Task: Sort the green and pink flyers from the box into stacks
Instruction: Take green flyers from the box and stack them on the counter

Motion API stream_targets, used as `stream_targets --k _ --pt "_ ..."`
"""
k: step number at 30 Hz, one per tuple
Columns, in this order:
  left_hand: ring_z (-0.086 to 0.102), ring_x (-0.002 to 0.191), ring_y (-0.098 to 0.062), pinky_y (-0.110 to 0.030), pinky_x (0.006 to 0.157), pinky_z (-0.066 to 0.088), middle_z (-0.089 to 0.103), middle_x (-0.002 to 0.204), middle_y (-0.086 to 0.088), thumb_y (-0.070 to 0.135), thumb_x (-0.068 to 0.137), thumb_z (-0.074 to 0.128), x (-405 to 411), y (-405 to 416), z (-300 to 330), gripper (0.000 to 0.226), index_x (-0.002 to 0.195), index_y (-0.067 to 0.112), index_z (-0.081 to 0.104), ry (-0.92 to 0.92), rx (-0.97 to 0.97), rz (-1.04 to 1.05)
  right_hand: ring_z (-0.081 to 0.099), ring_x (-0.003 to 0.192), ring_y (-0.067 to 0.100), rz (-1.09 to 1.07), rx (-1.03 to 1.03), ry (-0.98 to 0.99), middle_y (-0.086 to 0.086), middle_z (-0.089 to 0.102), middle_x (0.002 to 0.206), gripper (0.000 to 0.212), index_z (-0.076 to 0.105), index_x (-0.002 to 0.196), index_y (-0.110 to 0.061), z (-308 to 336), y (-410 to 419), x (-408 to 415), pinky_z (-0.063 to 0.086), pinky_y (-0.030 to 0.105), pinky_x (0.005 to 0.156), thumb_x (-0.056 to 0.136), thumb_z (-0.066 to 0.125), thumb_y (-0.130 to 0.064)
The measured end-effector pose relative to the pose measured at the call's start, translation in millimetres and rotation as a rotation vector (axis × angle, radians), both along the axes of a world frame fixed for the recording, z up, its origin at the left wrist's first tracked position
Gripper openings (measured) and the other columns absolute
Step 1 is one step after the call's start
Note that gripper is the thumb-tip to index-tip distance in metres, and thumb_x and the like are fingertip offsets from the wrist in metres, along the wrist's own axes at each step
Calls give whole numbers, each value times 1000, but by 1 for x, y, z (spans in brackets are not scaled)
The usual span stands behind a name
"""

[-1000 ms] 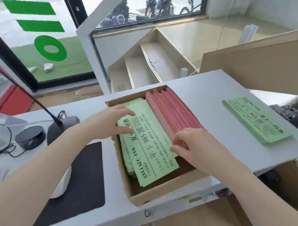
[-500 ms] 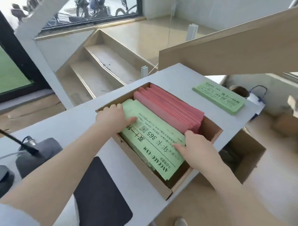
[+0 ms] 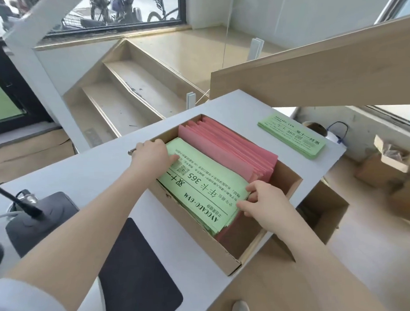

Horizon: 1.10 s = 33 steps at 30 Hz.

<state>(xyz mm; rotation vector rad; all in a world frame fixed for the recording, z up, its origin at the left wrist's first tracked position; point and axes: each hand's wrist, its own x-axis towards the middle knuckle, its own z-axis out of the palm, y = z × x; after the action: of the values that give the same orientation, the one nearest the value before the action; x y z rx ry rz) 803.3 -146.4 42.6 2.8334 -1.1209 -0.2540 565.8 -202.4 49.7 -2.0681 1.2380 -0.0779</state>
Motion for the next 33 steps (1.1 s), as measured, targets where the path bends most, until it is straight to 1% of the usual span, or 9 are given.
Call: stream_targets --k 4,9,12,16,18,22,26,30,33 --pt "43 116 -36 -44 95 37 50 120 -18 47 92 47 1 -1 2 51 115 2 50 1 12 31 67 77 12 -20 -12 -42 -3 62 85 43 46 126 -13 0 -1 3 52 31 79 88 63 -22" --pt "56 92 -30 -35 81 42 57 81 -6 43 90 53 8 -2 6 38 75 9 49 177 -35 35 69 69 11 37 -52 56 -2 64 88 34 51 118 -9 -1 -5 5 54 29 74 88 61 -22" --pt "55 79 -25 -30 67 44 59 83 -6 33 90 57 6 5 17 26 90 7 57 310 -137 -12 68 77 17 56 -55 112 3 65 93 37 50 114 -10 -3 -6 7 55 36 77 86 64 -30" --pt "67 89 -17 -32 77 54 66 103 2 15 89 57 0 24 34 27 114 24 52 651 -335 -160 66 82 20 60 -87 162 3 62 96 43 46 114 -14 -2 -6 7 55 39 76 83 66 -36" --pt "65 91 -16 -32 78 53 63 107 5 14 91 52 -6 30 42 41 127 33 44 569 -262 -276 66 82 22 71 -104 198 4 63 96 45 46 113 -13 -1 -6 7 55 40 76 82 67 -39" --pt "57 72 -23 -37 65 52 62 101 -1 9 95 40 -29 30 50 45 131 36 37 56 -187 -448 62 91 23 125 -320 274 3 61 107 48 49 109 -16 10 -6 5 52 37 78 80 66 -49" --pt "57 81 -24 -34 60 47 62 102 7 6 91 45 -60 23 71 36 119 29 48 -208 -418 -620 48 114 18 219 -620 -319 4 48 132 54 42 135 -15 47 -11 12 36 22 91 87 63 -30" --pt "55 73 -27 -43 63 49 61 87 1 11 85 60 -81 9 104 16 101 14 59 -177 -704 -737 60 85 26 374 -704 -356 7 68 93 24 67 104 -13 86 -39 12 49 38 75 87 53 -24" --pt "57 63 -12 -27 58 51 62 81 8 21 80 70 -94 -4 122 27 100 18 52 152 -899 -642 60 72 23 353 -660 -357 4 68 76 24 69 93 -17 102 -65 -7 50 39 65 90 52 -33"
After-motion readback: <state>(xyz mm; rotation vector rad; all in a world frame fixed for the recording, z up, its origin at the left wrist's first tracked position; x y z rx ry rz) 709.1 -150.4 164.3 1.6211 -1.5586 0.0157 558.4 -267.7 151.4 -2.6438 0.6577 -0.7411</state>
